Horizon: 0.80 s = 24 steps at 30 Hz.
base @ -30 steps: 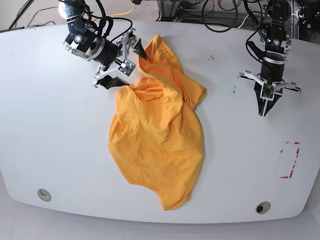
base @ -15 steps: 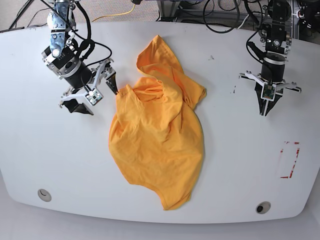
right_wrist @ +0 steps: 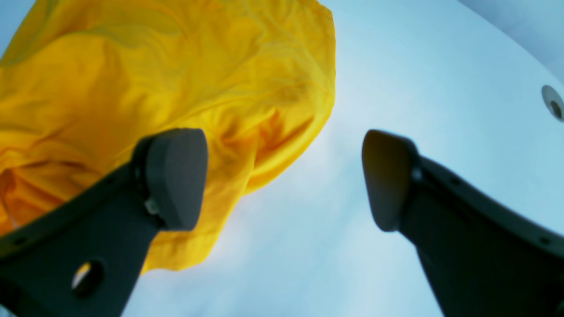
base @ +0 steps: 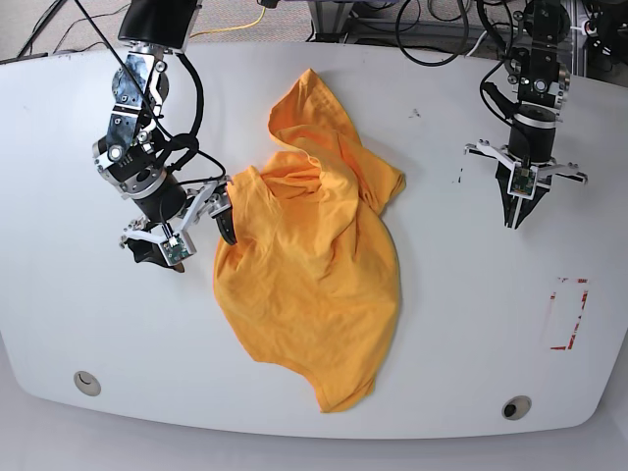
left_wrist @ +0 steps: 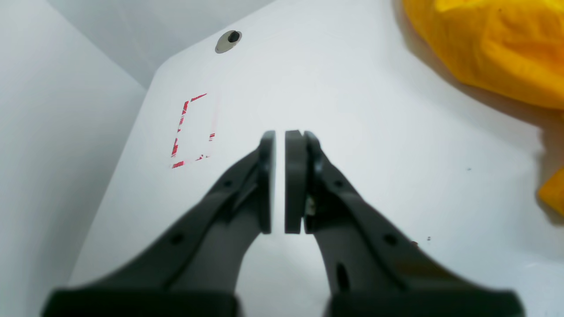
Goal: Layout the t-shirt on the table in an organized manner, then fold the t-shirt properly
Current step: 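Pull the held shirt edge away from the shirt with the right gripper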
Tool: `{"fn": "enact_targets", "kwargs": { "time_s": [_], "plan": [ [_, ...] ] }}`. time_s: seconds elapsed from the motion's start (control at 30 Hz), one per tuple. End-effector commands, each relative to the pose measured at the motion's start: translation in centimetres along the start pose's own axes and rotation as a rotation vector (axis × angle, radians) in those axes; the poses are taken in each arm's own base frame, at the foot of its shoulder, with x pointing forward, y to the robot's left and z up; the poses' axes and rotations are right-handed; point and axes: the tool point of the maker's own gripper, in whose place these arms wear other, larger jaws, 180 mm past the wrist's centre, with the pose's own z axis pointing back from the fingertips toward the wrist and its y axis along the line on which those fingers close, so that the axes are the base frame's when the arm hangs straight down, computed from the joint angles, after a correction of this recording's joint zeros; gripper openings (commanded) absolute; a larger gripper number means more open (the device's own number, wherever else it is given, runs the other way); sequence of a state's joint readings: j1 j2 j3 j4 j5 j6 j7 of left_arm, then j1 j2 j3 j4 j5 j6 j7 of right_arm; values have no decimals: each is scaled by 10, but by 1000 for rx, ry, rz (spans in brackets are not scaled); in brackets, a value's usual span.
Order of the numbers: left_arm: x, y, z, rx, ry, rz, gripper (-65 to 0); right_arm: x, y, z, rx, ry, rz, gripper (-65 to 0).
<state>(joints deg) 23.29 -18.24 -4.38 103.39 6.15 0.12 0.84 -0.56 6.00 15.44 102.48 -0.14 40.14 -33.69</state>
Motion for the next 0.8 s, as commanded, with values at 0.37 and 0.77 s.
{"fn": "enact_targets", "kwargs": {
  "time_s": [0.37,0.77],
  "plan": [
    [13,7,-1,19,-44,-9,-619,6,-30,-64,44,0,-141,-125],
    [13,7,-1,19,-44,-9,-619,-23,-35,-99,97,24,-283,-127]
  ]
}}
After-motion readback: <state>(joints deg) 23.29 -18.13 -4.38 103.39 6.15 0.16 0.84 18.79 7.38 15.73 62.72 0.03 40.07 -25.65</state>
